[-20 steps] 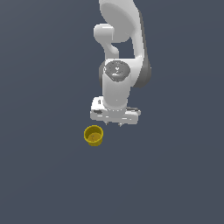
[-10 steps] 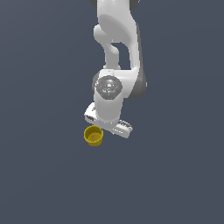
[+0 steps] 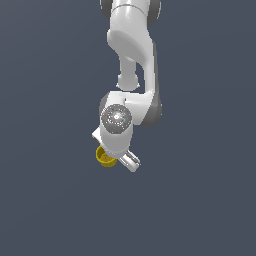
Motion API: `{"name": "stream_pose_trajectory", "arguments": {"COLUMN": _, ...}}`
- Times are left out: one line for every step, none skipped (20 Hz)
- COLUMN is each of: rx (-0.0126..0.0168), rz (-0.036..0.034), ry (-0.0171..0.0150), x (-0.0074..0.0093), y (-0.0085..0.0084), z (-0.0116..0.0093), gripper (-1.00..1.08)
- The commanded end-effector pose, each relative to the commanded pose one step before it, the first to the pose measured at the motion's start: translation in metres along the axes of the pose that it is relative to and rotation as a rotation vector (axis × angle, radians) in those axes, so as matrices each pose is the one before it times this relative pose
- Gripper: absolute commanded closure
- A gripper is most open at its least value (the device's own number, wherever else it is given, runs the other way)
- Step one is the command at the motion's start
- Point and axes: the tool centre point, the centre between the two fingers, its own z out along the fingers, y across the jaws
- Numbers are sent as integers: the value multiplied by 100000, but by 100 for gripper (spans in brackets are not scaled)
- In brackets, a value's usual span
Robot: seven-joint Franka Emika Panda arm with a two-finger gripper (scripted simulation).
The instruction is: Pick up the object and move it to a goal position.
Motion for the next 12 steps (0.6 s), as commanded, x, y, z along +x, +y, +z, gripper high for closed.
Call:
{"name": "stream_pose_trajectory", "arguments": {"rx": -1371, "rz": 5785, "ry": -360, "x": 624, "y": 116, "z": 426, "gripper": -20}}
{"name": "stream_pose_trajectory", "arguments": {"rx": -466, "rz": 1880, "ry": -101, "x": 202, "y": 28, "z": 148, "gripper": -20}}
{"name": "stream_pose_trajectory", "arguments": {"rx": -432, "rz": 1724, "ry": -83, "x": 183, "y": 21, "z": 136, "gripper": -20}}
{"name": "stream_pose_trajectory", "arguments": {"rx": -397, "rz": 1572, "ry": -67, "x": 166, "y": 17, "z": 124, "gripper": -20}}
{"name": "stream_pose_trajectory", "arguments": {"rx": -361, "rz": 1419, "ry": -53, "x": 148, "y": 12, "z": 112, "gripper": -20}}
{"name": "stream_pose_trajectory", "arguments": {"rx": -325, "rz": 1268, "ry": -42, "x": 132, "y": 9, "z": 100, "gripper": -20}}
{"name": "stream_pose_trajectory", "arguments": {"rx": -288, "rz": 1114, "ry": -32, "x": 114, "y": 5, "z": 88, "gripper": -20}}
{"name": "stream_pose_trajectory", "arguments": {"rx": -251, "rz": 966, "ry": -24, "x": 99, "y": 4, "z": 76, "gripper": -20}}
{"name": "stream_pose_trajectory", "arguments": {"rx": -213, "rz": 818, "ry": -18, "x": 84, "y": 3, "z": 65, "gripper": -20}}
{"name": "stream_pose_trajectory", "arguments": {"rx": -174, "rz": 665, "ry": -13, "x": 67, "y": 0, "z": 52, "gripper": -20}}
{"name": "stream_pose_trajectory", "arguments": {"rx": -136, "rz": 517, "ry": -9, "x": 52, "y": 0, "z": 41, "gripper": -20}}
{"name": "stream_pose_trajectory", "arguments": {"rx": -98, "rz": 372, "ry": -6, "x": 38, "y": 1, "z": 30, "gripper": -20}}
